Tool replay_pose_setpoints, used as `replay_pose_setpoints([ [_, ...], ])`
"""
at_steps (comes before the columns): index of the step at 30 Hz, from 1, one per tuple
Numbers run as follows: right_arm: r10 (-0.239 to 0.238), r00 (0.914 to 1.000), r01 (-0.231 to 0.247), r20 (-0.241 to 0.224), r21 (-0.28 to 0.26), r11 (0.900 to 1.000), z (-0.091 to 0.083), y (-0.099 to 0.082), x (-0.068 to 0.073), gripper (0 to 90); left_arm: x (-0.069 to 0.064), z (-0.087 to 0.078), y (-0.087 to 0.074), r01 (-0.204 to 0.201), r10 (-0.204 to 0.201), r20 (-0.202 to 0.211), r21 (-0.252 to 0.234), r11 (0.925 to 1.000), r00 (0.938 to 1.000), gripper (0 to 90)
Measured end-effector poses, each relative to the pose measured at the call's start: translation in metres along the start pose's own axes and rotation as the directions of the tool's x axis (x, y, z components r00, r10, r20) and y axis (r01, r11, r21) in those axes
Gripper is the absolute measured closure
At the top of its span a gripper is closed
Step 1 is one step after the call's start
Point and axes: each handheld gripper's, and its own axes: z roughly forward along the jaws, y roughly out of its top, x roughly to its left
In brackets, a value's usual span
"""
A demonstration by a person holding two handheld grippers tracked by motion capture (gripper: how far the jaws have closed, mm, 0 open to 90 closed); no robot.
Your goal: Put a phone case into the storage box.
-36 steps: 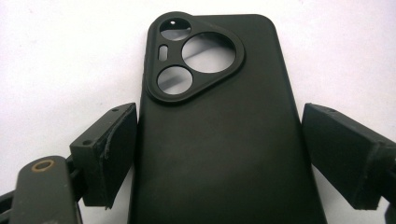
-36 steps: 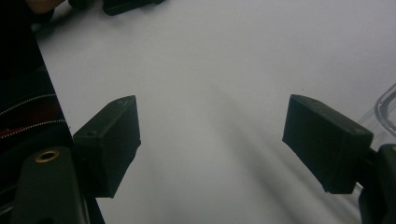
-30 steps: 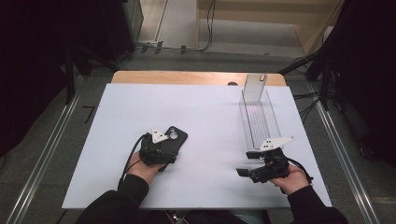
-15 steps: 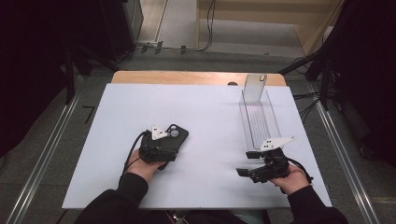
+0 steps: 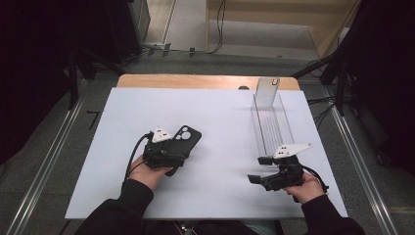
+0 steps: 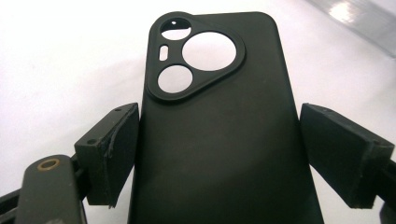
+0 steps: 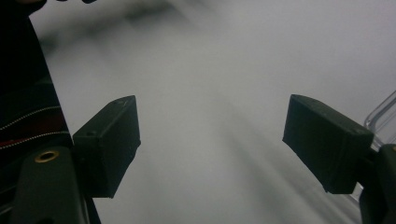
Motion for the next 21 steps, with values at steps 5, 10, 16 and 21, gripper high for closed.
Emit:
replay_pose_setpoints([
  [5,-0.005,0.9998,0.005,0.021,-0.012,0.9999,-0.002,0.002,0.001,16.9,-0.007,-0.008,0.003,-0.004,0.005,0.032,-0.016,0.9999,0.9995,15.2],
  [10,0.016,0.9997,-0.016,0.021,-0.016,0.9998,-0.004,0.004,0.001,16.9,-0.015,-0.012,0.006,0.006,-0.004,0.06,-0.031,0.9995,0.9982,15.2],
  [16,0.039,0.9992,-0.039,0.004,-0.007,0.9992,-0.005,0.006,0.001,16.8,-0.023,-0.01,0.009,0.027,-0.023,0.082,-0.045,0.9986,0.9964,15.2],
  [21,0.081,0.9967,-0.081,-0.001,-0.025,0.9964,-0.007,0.011,0.002,16.9,-0.028,-0.006,0.01,0.042,-0.037,0.085,-0.057,0.9975,0.9957,15.2],
])
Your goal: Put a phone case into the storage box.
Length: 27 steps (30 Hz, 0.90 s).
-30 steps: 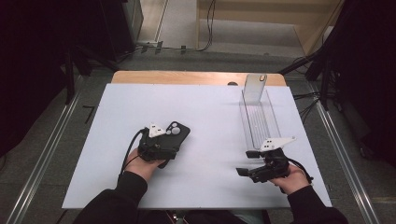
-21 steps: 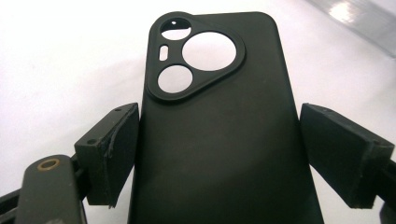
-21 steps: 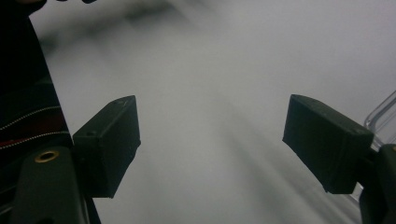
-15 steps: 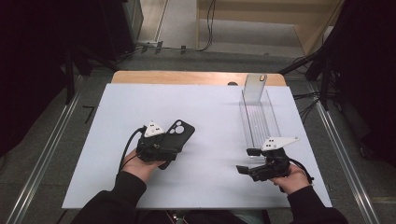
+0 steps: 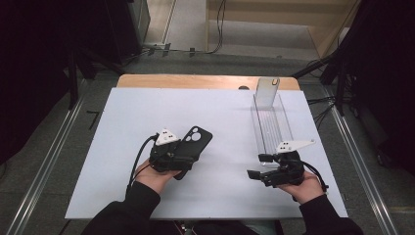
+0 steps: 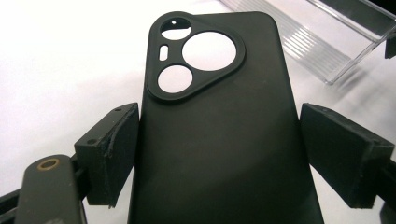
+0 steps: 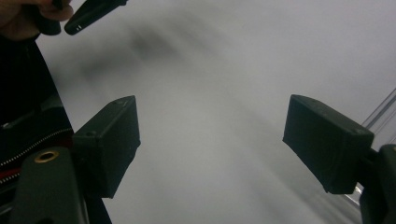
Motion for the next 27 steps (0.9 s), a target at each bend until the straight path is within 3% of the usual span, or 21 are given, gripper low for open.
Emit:
replay_pose_setpoints([
  [4,0.03,0.9995,-0.03,-0.003,-0.014,0.9994,-0.001,0.003,0.001,16.9,-0.004,0.003,0.0,0.024,-0.024,0.003,-0.007,0.9997,0.9997,15.1],
  [11,0.036,0.9992,-0.035,0.016,-0.015,0.9993,0.002,0.009,0.007,17.0,-0.012,0.009,-0.002,0.026,-0.026,-0.009,-0.018,0.9995,0.9996,15.2],
  [18,0.04,0.9988,-0.04,0.028,-0.016,0.9991,0.005,0.016,0.013,17.4,-0.019,0.015,-0.006,0.028,-0.031,-0.04,-0.061,0.9977,0.9987,15.3],
  [27,0.088,0.9956,-0.087,0.034,-0.03,0.9958,0.01,0.026,0.018,18.4,-0.026,0.021,-0.011,0.035,-0.044,-0.077,-0.12,0.9921,0.9961,15.2],
])
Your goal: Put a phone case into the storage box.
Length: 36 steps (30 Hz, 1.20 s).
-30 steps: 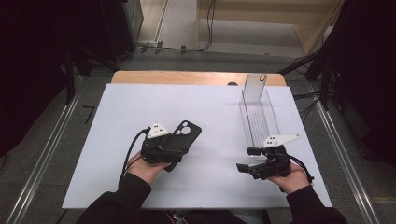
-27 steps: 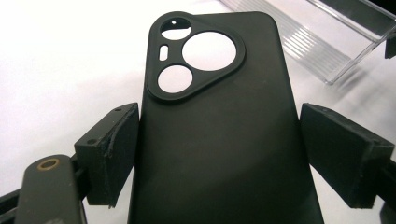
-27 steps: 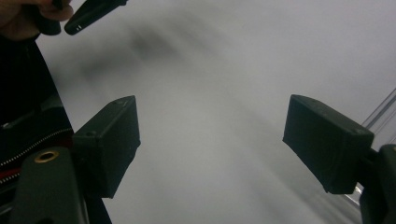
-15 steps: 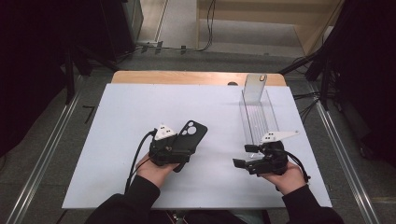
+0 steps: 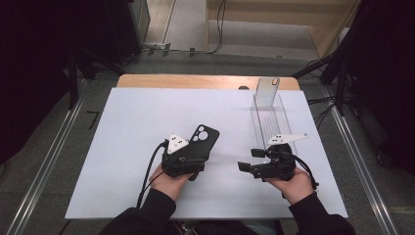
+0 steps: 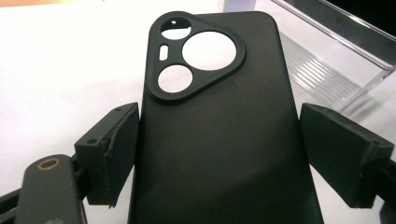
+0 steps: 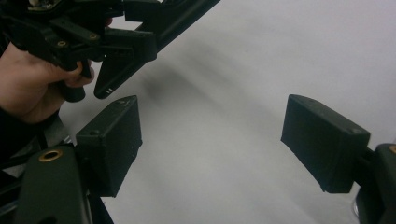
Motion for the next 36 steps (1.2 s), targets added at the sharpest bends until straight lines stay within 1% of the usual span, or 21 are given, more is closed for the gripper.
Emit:
replay_pose_setpoints([
  [3,0.01,0.9999,-0.01,0.007,-0.008,0.9999,0.001,0.003,0.001,18.5,-0.002,0.0,-0.001,-0.009,0.008,-0.012,-0.013,0.9999,0.9999,15.2],
  [8,0.034,0.9994,-0.034,0.009,-0.025,0.9991,0.004,0.008,0.003,18.5,-0.005,0.001,-0.005,0.009,-0.009,-0.022,-0.033,0.9994,0.9997,15.2],
  [11,0.047,0.9989,-0.047,0.007,-0.032,0.9984,0.005,0.011,0.005,18.5,-0.008,0.0,-0.007,-0.002,0.0,-0.033,-0.056,0.9984,0.9994,15.2],
  [14,0.052,0.9986,-0.052,0.004,-0.042,0.9978,0.007,0.013,0.006,18.5,-0.011,0.0,-0.01,0.009,-0.012,-0.035,-0.082,0.9966,0.9993,15.2],
  [15,0.056,0.9984,-0.056,0.003,-0.047,0.9973,0.008,0.014,0.006,18.4,-0.013,0.0,-0.011,0.002,-0.006,-0.042,-0.087,0.9962,0.9991,15.2],
  [18,0.076,0.9971,-0.076,-0.002,-0.061,0.9952,0.01,0.017,0.007,18.3,-0.017,0.0,-0.013,-0.01,0.006,-0.043,-0.094,0.9956,0.9991,15.2],
  [20,0.09,0.9959,-0.09,-0.007,-0.072,0.9933,0.012,0.019,0.007,18.3,-0.019,0.0,-0.015,-0.013,0.008,-0.047,-0.112,0.9936,0.9988,15.2],
  [22,0.108,0.9938,-0.11,-0.023,-0.08,0.9907,0.013,0.021,0.008,18.3,-0.022,0.0,-0.016,-0.01,0.005,-0.045,-0.123,0.9923,0.999,15.2],
  [26,0.12,0.9924,-0.122,-0.027,-0.084,0.9889,0.017,0.025,0.009,18.3,-0.026,0.0,-0.018,-0.019,0.013,-0.047,-0.138,0.9903,0.9988,15.2],
  [31,0.133,0.9905,-0.135,-0.036,-0.087,0.987,0.022,0.03,0.01,18.4,-0.03,-0.002,-0.02,-0.028,0.021,-0.042,-0.164,0.986,0.9989,15.2],
  [33,0.14,0.9893,-0.143,-0.042,-0.089,0.9857,0.024,0.032,0.011,18.5,-0.031,-0.002,-0.02,-0.025,0.019,-0.037,-0.169,0.9853,0.9991,15.1],
  [35,0.149,0.9877,-0.153,-0.047,-0.096,0.9836,0.026,0.033,0.011,18.6,-0.032,-0.003,-0.021,-0.015,0.009,-0.03,-0.189,0.9818,0.9995,15.2],
  [36,0.151,0.9872,-0.155,-0.052,-0.099,0.983,0.026,0.034,0.011,18.7,-0.033,-0.004,-0.021,-0.014,0.008,-0.032,-0.192,0.9812,0.9995,15.2],
])
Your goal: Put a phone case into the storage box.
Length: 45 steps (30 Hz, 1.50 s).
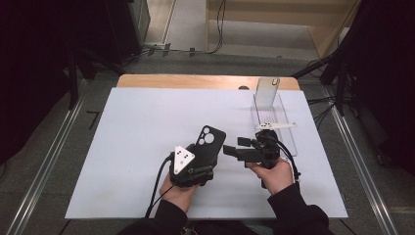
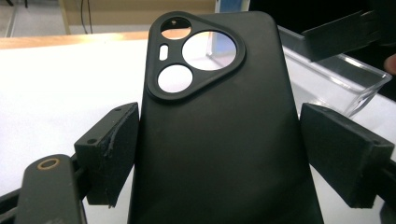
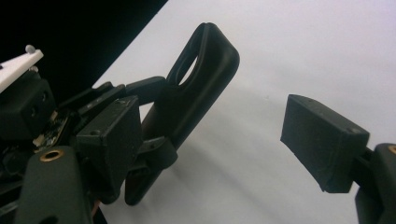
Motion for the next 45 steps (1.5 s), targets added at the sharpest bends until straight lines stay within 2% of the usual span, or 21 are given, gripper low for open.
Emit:
replay_pose_setpoints([
  [2,0.006,1.0,-0.006,-0.007,-0.004,1.0,0.002,0.001,0.001,18.9,-0.002,-0.001,0.0,-0.011,0.011,0.003,-0.01,0.9999,0.9999,15.2],
  [10,0.026,0.9994,-0.026,-0.022,-0.01,0.9996,0.01,0.006,0.001,19.9,-0.005,-0.002,-0.002,0.002,-0.002,0.01,-0.01,0.9999,0.9999,15.1],
  [14,0.011,0.9999,-0.011,-0.003,-0.006,0.9999,0.015,0.007,0.002,20.3,-0.005,-0.002,-0.002,0.007,-0.007,0.018,-0.019,0.9998,0.9998,15.1],
  [18,0.019,0.9998,-0.019,-0.007,0.002,0.9998,0.02,0.009,0.001,21.5,-0.008,-0.003,-0.003,0.001,-0.001,0.016,-0.035,0.9994,0.9999,15.1],
  [21,0.024,0.9996,-0.024,-0.01,0.003,0.9997,0.024,0.01,0.001,23.5,-0.009,-0.003,-0.004,0.01,-0.01,0.023,-0.034,0.9994,0.9997,15.1],
  [24,0.035,0.9992,-0.035,-0.019,-0.001,0.9994,0.026,0.012,0.0,25.7,-0.008,-0.003,-0.004,0.036,-0.034,0.036,-0.03,0.9989,0.9988,15.0],
  [26,0.037,0.9991,-0.037,-0.022,0.003,0.9993,0.028,0.012,-0.001,29.2,-0.007,-0.004,-0.004,0.052,-0.05,0.042,-0.03,0.9982,0.9979,15.0],
  [30,0.058,0.9977,-0.058,-0.036,0.01,0.9983,0.031,0.014,-0.001,37.5,-0.008,-0.005,-0.003,0.053,-0.051,0.043,-0.038,0.9979,0.9978,15.0],
  [37,0.116,0.9899,-0.115,-0.081,0.023,0.9931,0.034,0.017,-0.004,61.5,-0.01,-0.005,-0.004,0.053,-0.051,0.052,-0.036,0.9979,0.9973,14.9],
  [43,0.173,0.9768,-0.172,-0.126,0.024,0.9849,0.031,0.018,-0.004,68.7,-0.009,-0.006,-0.004,0.073,-0.069,0.071,-0.05,0.9961,0.9951,14.8],
  [45,0.174,0.9755,-0.173,-0.134,0.019,0.9847,0.031,0.019,-0.004,70.2,-0.009,-0.006,-0.004,0.075,-0.071,0.077,-0.051,0.9958,0.9945,14.7],
])
